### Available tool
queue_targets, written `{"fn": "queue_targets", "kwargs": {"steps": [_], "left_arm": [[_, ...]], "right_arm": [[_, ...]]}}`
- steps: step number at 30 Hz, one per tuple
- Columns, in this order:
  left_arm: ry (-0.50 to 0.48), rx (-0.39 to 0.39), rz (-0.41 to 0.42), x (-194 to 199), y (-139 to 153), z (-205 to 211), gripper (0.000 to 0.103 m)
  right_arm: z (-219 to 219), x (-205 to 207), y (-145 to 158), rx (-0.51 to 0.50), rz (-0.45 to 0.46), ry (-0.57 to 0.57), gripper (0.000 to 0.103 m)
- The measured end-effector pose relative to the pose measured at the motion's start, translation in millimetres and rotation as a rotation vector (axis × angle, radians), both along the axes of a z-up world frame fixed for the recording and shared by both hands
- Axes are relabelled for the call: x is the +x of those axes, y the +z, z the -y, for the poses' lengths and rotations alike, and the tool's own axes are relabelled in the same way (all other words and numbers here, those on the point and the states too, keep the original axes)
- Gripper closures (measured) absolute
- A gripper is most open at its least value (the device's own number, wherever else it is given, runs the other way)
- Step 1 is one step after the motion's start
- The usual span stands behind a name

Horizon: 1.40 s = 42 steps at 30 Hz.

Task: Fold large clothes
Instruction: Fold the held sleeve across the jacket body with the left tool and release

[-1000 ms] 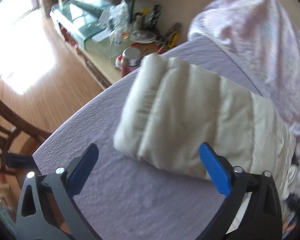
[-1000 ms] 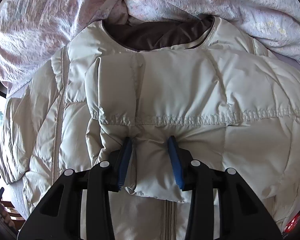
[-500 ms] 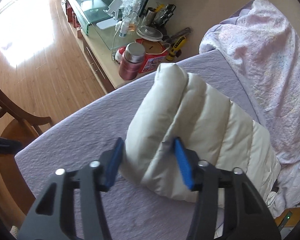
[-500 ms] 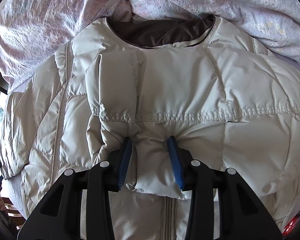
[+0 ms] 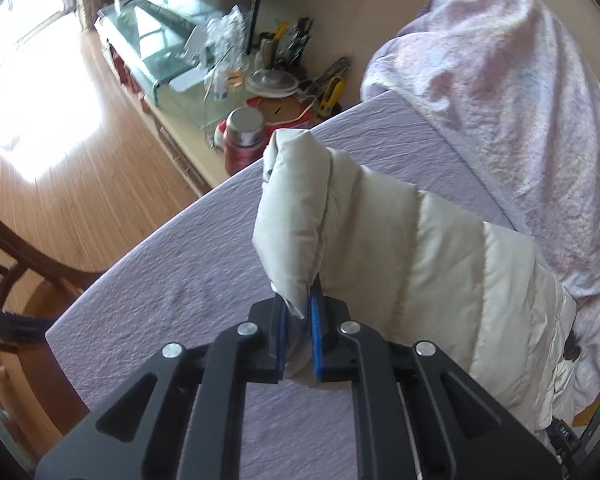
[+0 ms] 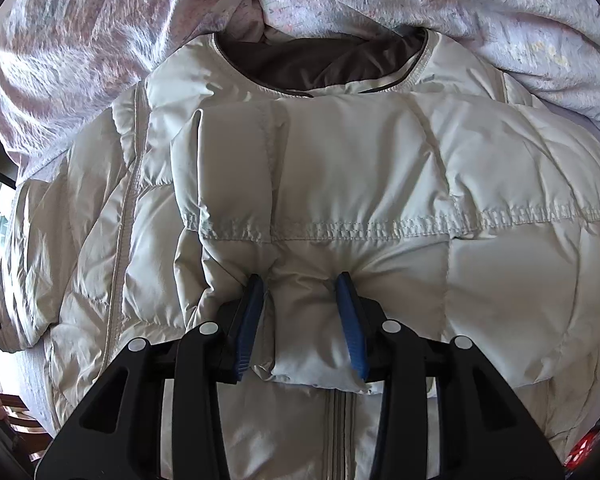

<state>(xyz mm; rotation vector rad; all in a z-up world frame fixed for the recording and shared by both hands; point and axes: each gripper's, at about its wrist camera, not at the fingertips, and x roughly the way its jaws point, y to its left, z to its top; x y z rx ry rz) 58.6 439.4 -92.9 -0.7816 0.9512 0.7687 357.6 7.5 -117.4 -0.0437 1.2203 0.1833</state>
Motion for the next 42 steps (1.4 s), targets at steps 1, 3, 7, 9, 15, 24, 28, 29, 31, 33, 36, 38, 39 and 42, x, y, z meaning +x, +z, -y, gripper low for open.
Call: {"fn": "queue_targets", "kwargs": {"steps": [1,3,7,9,15,24,28,29,31,33,36,38,39,42], "left_arm": [[-0.01,0.01,0.006,3.1,5.0,3.6,0.094],[-0.028,0.026,0.02,8.9,14.4,9.8,0.094],[-0.097,0.061,0.07,31.6,41.8,30.8,0.095],[-0.14,0.071,0.097,46.6,55.5,45.9,0.095],[-0.262,0.072,0.193,91.5,90.0,99.1,0.095],[-0.524,0.04,0.294,168.2,124.1,223.9,0.095],[-0.631,0.013,0.314,193.7,126.8,274.1,0.095],[-0.657,0.008,0.319,198.7,127.4,286.4,0.095],[-0.709,-0.008,0.324,211.5,127.2,313.4,0.095],[-0.747,-0.028,0.322,219.9,125.0,333.3,0.095],[-0.796,-0.061,0.308,231.4,115.6,363.6,0.095],[-0.828,-0.084,0.288,239.0,105.7,384.4,0.095],[-0.837,-0.089,0.281,238.8,102.5,390.5,0.095],[-0.87,-0.112,0.242,244.9,85.5,411.4,0.094]], "right_arm": [[0.7,0.0,0.3,0.003,0.0,0.0,0.062],[2.5,-0.1,0.7,0.009,0.001,0.003,0.062],[8.2,-1.1,2.3,0.033,0.001,0.009,0.061],[12.6,-2.5,4.1,0.049,0.0,0.016,0.059],[27.8,-10.8,12.7,0.082,0.008,0.041,0.05],[61.7,-32.5,34.9,0.133,0.053,0.046,0.042],[82.7,-40.7,39.8,0.131,0.075,0.033,0.04],[88.1,-42.2,40.7,0.134,0.077,0.027,0.04],[96.2,-42.9,42.1,0.139,0.083,0.018,0.04],[106.8,-45.0,46.0,0.136,0.097,0.01,0.04],[120.4,-47.8,49.9,0.125,0.116,-0.003,0.04],[130.4,-49.5,52.0,0.12,0.126,-0.013,0.04],[135.4,-49.8,52.6,0.118,0.13,-0.02,0.04],[149.6,-51.2,51.6,0.122,0.132,-0.044,0.04]]}}
